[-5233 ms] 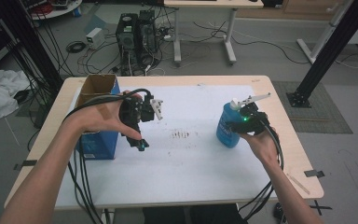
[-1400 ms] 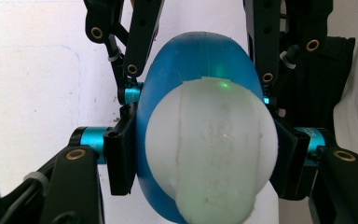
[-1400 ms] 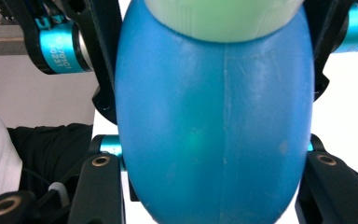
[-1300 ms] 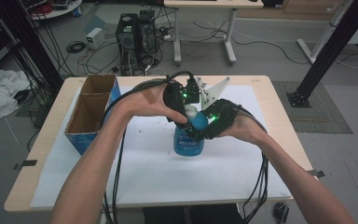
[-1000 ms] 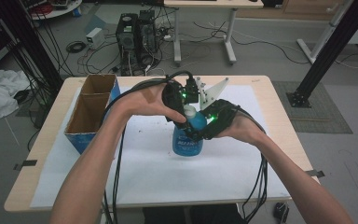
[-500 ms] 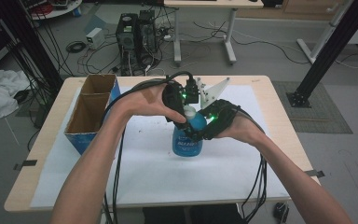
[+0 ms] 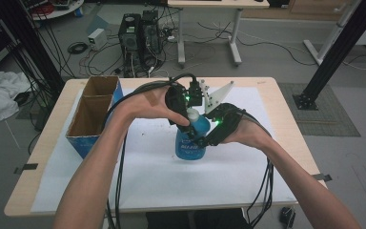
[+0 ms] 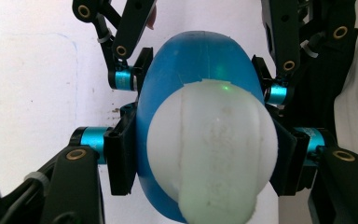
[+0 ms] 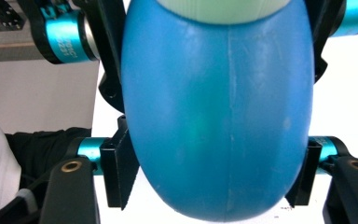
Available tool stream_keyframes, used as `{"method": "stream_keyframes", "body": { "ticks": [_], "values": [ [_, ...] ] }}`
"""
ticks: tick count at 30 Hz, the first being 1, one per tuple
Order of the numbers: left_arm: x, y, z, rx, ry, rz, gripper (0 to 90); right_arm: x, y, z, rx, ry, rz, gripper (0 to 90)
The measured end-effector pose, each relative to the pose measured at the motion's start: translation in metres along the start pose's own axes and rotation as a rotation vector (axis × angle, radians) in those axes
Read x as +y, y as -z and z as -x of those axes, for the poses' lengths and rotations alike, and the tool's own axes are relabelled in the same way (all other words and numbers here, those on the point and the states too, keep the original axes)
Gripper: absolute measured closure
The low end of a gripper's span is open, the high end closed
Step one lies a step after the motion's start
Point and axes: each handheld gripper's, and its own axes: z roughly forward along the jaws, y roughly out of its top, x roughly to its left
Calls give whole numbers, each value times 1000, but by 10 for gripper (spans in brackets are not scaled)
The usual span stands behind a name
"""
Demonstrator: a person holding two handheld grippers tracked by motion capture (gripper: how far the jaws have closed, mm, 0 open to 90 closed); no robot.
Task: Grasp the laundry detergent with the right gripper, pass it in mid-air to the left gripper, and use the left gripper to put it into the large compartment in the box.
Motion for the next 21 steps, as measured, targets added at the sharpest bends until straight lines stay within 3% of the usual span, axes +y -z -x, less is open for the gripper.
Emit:
{"method": "stream_keyframes", "body": {
  "ticks": [11,17,18,21],
  "values": [
    [0,7,0,12,6,-17,381,-3,4,-3,-6,-9,-37,225],
    [-1,17,-2,14,56,-27,381,-10,14,1,-39,-41,-47,161],
    [-2,24,-3,17,85,-42,381,-12,16,3,-49,-50,-48,131],
    [-2,33,-5,34,102,-64,381,-22,28,8,-98,-87,-57,131]
  ]
}}
